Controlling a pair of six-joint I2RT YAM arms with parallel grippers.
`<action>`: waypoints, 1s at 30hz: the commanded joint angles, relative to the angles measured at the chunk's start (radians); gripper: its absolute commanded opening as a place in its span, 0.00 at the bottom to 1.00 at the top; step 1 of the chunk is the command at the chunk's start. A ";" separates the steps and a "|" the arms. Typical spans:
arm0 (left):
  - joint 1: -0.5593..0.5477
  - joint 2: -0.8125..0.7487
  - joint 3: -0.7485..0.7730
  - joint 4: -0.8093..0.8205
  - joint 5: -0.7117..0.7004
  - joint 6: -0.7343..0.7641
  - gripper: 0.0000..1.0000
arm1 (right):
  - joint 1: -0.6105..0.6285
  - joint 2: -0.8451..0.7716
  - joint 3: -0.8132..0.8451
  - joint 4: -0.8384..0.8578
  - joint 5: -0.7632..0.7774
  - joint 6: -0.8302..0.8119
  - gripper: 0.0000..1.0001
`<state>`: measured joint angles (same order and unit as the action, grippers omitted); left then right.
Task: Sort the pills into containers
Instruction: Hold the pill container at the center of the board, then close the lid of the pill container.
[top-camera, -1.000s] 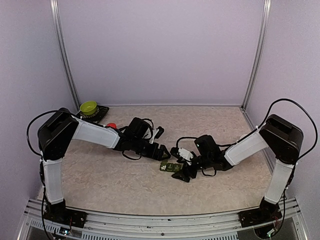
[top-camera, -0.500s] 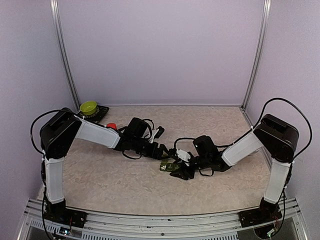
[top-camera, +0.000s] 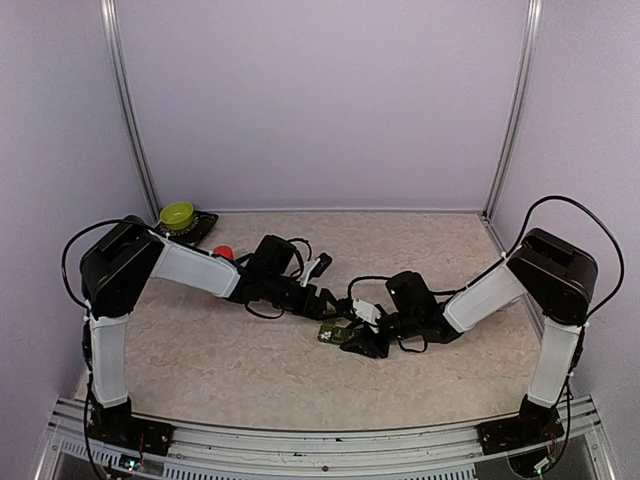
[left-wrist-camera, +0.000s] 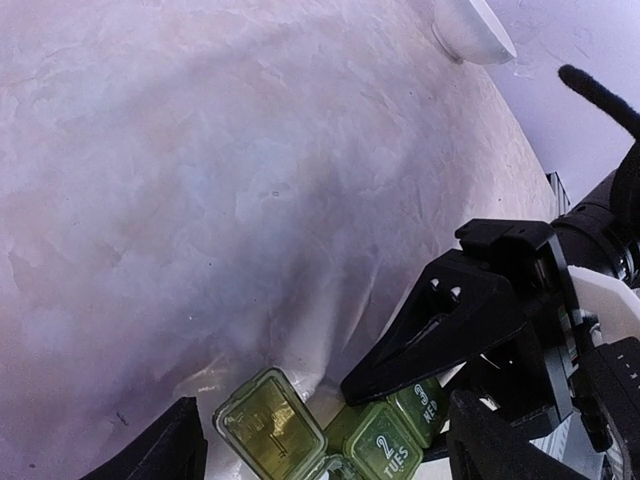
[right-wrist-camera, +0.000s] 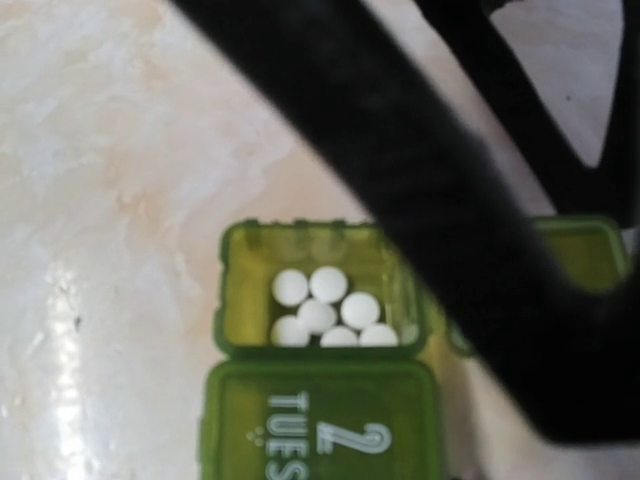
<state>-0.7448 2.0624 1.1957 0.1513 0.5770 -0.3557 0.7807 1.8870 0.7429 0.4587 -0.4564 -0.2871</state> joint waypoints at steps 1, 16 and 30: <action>0.010 0.019 -0.019 0.013 0.003 0.003 0.81 | 0.008 0.016 0.001 -0.042 -0.002 -0.002 0.40; 0.019 0.003 -0.084 0.130 0.174 0.007 0.77 | 0.008 0.027 0.020 -0.070 -0.023 -0.001 0.33; 0.034 -0.034 -0.152 0.237 0.242 0.006 0.75 | 0.008 0.024 0.032 -0.092 -0.038 -0.002 0.28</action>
<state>-0.7231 2.0636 1.0683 0.3275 0.7807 -0.3588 0.7807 1.8927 0.7685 0.4175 -0.4786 -0.2913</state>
